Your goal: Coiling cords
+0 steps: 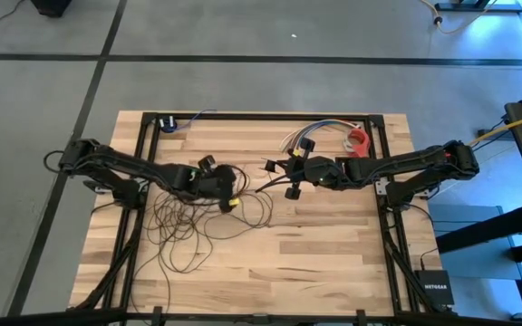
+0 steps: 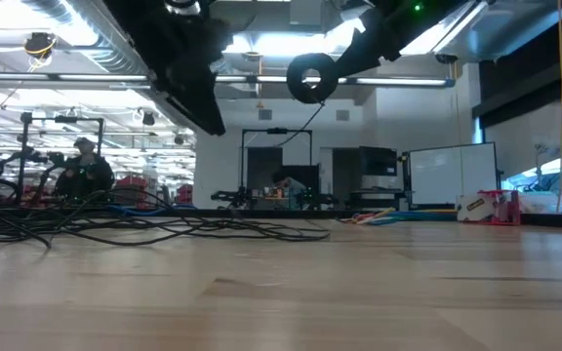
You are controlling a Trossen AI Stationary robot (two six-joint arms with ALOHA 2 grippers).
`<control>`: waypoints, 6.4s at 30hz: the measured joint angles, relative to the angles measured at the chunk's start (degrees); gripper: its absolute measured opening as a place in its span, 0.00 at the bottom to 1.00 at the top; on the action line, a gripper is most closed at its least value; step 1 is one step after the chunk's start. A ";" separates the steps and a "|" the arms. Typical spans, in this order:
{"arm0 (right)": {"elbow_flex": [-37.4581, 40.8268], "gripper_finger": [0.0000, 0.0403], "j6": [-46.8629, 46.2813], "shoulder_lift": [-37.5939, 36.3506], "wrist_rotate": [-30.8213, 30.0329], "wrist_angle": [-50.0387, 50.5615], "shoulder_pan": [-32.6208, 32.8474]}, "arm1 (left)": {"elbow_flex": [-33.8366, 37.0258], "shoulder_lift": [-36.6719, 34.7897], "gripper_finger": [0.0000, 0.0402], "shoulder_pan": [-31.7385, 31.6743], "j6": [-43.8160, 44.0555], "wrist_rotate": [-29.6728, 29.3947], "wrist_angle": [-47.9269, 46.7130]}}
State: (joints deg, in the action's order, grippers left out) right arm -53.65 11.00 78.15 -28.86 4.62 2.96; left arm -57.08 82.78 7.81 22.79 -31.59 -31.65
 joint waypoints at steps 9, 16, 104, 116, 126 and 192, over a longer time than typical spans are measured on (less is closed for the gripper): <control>0.00 0.01 0.23 0.00 1.06 -0.05 0.00 | 2.94 -2.06 0.35 0.04 -2.26 -2.26 3.90; 0.01 0.01 0.73 0.00 1.11 -0.12 0.00 | 14.95 -0.91 0.35 -1.80 -12.22 -3.12 35.41; 0.04 0.00 2.49 5.70 -2.45 -20.82 -1.14 | 11.63 4.39 0.02 -1.78 -14.18 5.77 70.08; 0.02 0.00 2.78 5.75 1.24 -17.22 -1.09 | 11.65 3.57 0.01 0.61 -22.72 5.28 77.23; 0.06 0.01 2.95 5.75 1.31 -25.51 -1.07 | 11.63 5.01 0.01 -1.26 -19.94 5.96 70.98; -0.13 0.00 5.79 -7.47 7.24 9.57 0.44 | 11.78 -3.74 0.00 -0.32 -15.65 -8.54 51.64</control>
State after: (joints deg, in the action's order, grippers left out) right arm -53.78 16.79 70.68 -21.63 14.19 3.40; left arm -45.30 79.04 7.48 7.14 -40.14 19.99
